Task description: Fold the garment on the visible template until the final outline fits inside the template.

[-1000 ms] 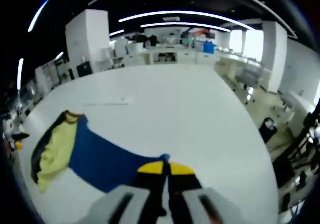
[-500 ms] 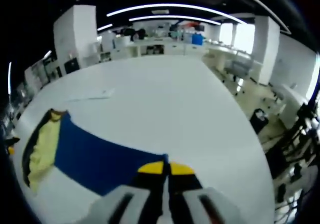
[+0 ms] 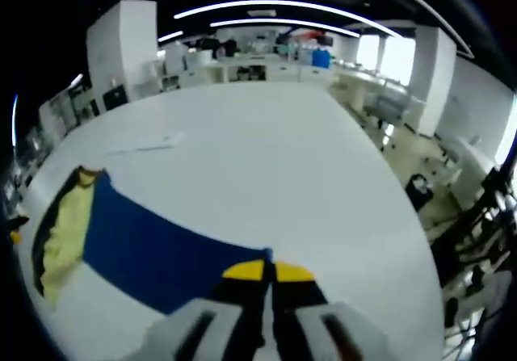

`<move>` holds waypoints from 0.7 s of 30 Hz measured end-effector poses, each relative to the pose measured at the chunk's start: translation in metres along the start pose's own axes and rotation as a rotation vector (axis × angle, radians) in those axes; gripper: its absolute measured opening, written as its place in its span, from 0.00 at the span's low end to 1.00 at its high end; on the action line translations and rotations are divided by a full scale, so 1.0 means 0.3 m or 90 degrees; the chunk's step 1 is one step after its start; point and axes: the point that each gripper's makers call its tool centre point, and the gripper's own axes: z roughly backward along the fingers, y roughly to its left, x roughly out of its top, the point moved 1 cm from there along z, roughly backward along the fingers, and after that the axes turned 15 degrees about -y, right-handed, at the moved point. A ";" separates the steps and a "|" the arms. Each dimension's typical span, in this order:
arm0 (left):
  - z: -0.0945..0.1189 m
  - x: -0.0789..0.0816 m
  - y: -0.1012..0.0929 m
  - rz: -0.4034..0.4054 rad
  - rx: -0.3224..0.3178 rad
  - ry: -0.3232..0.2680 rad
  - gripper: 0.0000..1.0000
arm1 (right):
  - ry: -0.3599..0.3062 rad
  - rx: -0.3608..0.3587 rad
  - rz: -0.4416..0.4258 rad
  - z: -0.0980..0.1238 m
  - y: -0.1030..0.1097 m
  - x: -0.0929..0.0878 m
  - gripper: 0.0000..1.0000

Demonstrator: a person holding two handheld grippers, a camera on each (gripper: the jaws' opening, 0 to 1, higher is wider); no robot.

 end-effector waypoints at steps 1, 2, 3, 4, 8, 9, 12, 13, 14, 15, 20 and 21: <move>0.001 0.000 0.001 -0.001 0.000 0.000 0.65 | 0.000 0.001 0.003 0.004 0.003 0.002 0.00; 0.002 -0.001 0.001 -0.001 0.000 0.000 0.65 | -0.001 0.001 0.004 0.007 0.004 0.004 0.00; 0.003 0.000 -0.001 -0.001 -0.002 -0.001 0.65 | -0.004 0.004 0.005 0.019 0.017 0.006 0.00; 0.003 0.000 -0.002 0.000 -0.002 -0.002 0.65 | -0.007 0.005 0.006 0.025 0.022 0.009 0.00; 0.007 0.001 -0.004 0.000 -0.004 -0.004 0.65 | -0.026 0.013 0.008 0.032 0.020 0.029 0.07; 0.007 0.001 -0.005 0.001 -0.004 -0.005 0.65 | -0.027 0.013 0.011 0.035 0.021 0.030 0.12; 0.007 0.001 -0.010 0.001 -0.005 -0.007 0.65 | -0.045 0.030 0.023 0.060 0.053 0.037 0.27; 0.007 0.000 -0.009 0.001 -0.006 -0.007 0.65 | -0.050 0.034 0.024 0.059 0.053 0.039 0.32; 0.008 0.000 -0.010 0.002 -0.006 -0.008 0.65 | -0.055 0.040 0.029 0.061 0.057 0.040 0.39; 0.007 -0.001 -0.013 0.002 -0.007 -0.008 0.65 | -0.060 0.047 0.034 0.066 0.065 0.041 0.45; 0.010 -0.002 -0.022 0.003 -0.011 -0.009 0.65 | -0.079 0.081 0.038 0.089 0.098 0.044 0.69; 0.010 -0.001 -0.022 0.003 -0.011 -0.010 0.65 | -0.082 0.087 0.036 0.085 0.092 0.046 0.72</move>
